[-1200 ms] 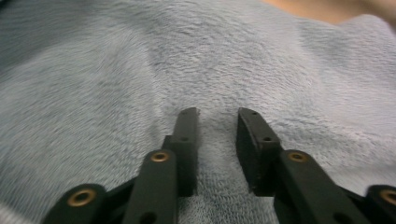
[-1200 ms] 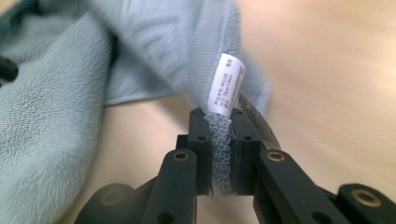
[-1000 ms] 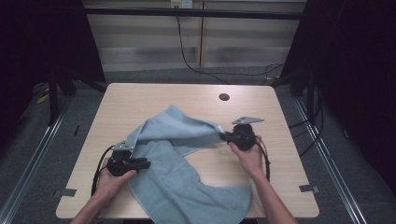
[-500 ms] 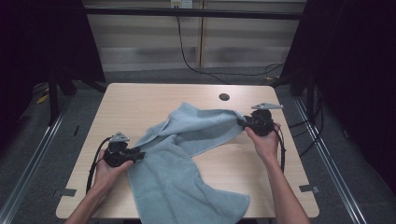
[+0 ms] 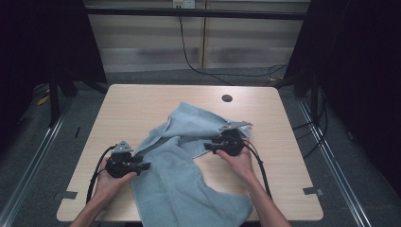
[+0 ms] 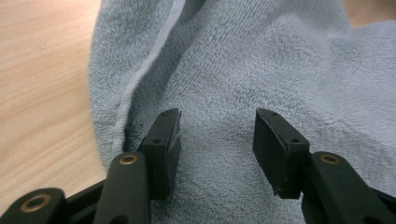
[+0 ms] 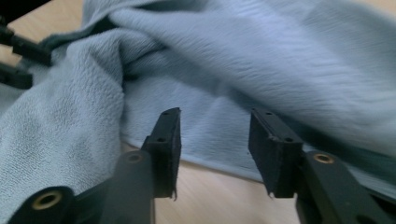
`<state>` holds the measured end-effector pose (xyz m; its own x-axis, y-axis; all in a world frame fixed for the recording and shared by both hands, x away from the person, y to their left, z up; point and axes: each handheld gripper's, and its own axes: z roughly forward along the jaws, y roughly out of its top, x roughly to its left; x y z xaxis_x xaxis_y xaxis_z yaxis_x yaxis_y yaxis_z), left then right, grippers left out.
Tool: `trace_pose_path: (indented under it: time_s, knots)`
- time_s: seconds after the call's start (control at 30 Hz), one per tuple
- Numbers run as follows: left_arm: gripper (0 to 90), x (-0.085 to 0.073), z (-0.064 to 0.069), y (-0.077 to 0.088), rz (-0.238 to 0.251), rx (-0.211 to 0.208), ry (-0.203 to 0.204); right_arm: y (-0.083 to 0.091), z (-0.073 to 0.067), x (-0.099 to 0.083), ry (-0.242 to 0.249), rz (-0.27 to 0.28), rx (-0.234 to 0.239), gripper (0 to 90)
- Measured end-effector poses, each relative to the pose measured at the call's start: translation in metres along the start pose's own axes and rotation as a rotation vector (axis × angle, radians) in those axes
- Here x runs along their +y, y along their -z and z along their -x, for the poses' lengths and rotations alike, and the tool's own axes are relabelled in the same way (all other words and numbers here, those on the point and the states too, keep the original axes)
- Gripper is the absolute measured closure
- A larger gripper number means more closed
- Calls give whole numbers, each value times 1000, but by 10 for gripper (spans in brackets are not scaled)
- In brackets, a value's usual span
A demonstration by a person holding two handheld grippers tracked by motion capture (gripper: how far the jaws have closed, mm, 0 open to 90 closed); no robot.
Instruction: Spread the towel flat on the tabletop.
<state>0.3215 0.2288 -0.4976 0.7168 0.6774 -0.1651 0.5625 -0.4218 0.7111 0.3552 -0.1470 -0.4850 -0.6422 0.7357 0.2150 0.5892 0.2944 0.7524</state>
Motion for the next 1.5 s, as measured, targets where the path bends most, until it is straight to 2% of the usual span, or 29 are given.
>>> trace_pose_path:
  time_s: [0.03, 0.07, 0.13, 0.2, 0.27, 0.3, 0.33, 0.4, 0.43, 0.47, 0.5, 0.53, 0.63, 0.67, 0.7, 0.8, 0.83, 0.87, 0.97, 1.03, 1.07, 1.13, 1.23, 1.27, 1.3, 1.37, 1.43, 1.47, 1.5]
  knots:
    - [498, 0, 2, -2, -10, 7, -15, -7, -3, -1, 13, -10, -1, 463]
    - [498, 1, 7, -4, -20, 39, -54, -13, -6, -2, 17, -23, 3, 447]
    - [501, 2, 9, -5, -25, 51, -66, -19, -8, -3, 18, -33, 11, 434]
    - [528, 2, 12, -8, -21, 96, -90, -32, -14, -7, 65, -48, -42, 387]
    - [543, 4, 12, -11, -23, 109, -94, -35, -21, -8, 110, -53, -87, 384]
    - [559, 4, 12, -11, -23, 109, -94, -35, -21, -8, 110, -53, -87, 384]
    - [559, 6, 10, -12, -22, 111, -99, -36, -25, -9, 144, -59, -110, 387]
    - [664, 9, 3, -13, -21, 114, -112, -33, -23, -10, 150, -62, -125, 525]
    - [693, 9, 3, -13, -21, 114, -112, -33, -23, -10, 150, -62, -125, 525]
    - [722, 9, -3, -13, -14, 106, -92, -28, -16, -12, 131, -46, -143, 726]
    - [728, 10, -7, -12, -15, 116, -100, -25, -10, -13, 114, -41, -146, 801]
    - [737, 9, -10, -12, -9, 111, -75, -22, -5, -13, 99, -41, -157, 838]
    - [749, 9, -16, -10, -13, 112, -65, -11, 15, -14, 51, -53, -191, 858]
    - [749, 9, -16, -10, -13, 112, -65, -11, 15, -14, 51, -53, -191, 858]
    - [749, 9, -18, -9, -9, 104, -64, -1, 32, -16, 16, -51, -215, 861]
    - [749, 10, -23, -9, -10, 103, -63, 18, 54, -16, -22, -46, -278, 862]
    - [748, 10, -23, -9, -10, 103, -63, 18, 54, -16, -22, -46, -278, 862]
    - [747, 10, -24, -10, -1, 101, -68, 31, 68, -13, -33, -26, -302, 863]
    - [722, 11, -24, -12, 5, 91, -70, 44, 82, -3, -52, -4, -329, 860]
    - [702, 14, -23, -16, 13, 107, -72, 44, 86, 2, -50, 3, -350, 855]
    - [691, 16, -24, -18, 13, 98, -52, 42, 86, 3, -47, 2, -356, 848]
    - [643, 20, -27, -20, 5, 94, -47, 36, 85, 6, -53, 25, -345, 801]
    - [638, 21, -26, -21, 2, 102, -34, 31, 76, 7, -54, 43, -329, 628]
    - [638, 20, -26, -20, 0, 97, -41, 31, 76, 7, -54, 43, -329, 628]
    - [636, 20, -25, -19, 2, 94, -29, 33, 64, 8, -31, 70, -308, 582]
    - [617, 20, -26, -17, 2, 85, -29, 34, 50, 7, -19, 76, -239, 571]
    - [617, 22, -20, -12, 38, 38, -18, 27, 33, 2, -1, 42, -138, 595]
    - [618, 22, -20, -12, 38, 38, -18, 27, 33, 2, -1, 42, -138, 595]
    - [619, 24, -14, -10, 49, 6, -33, 17, 16, -6, 29, 6, -68, 594]
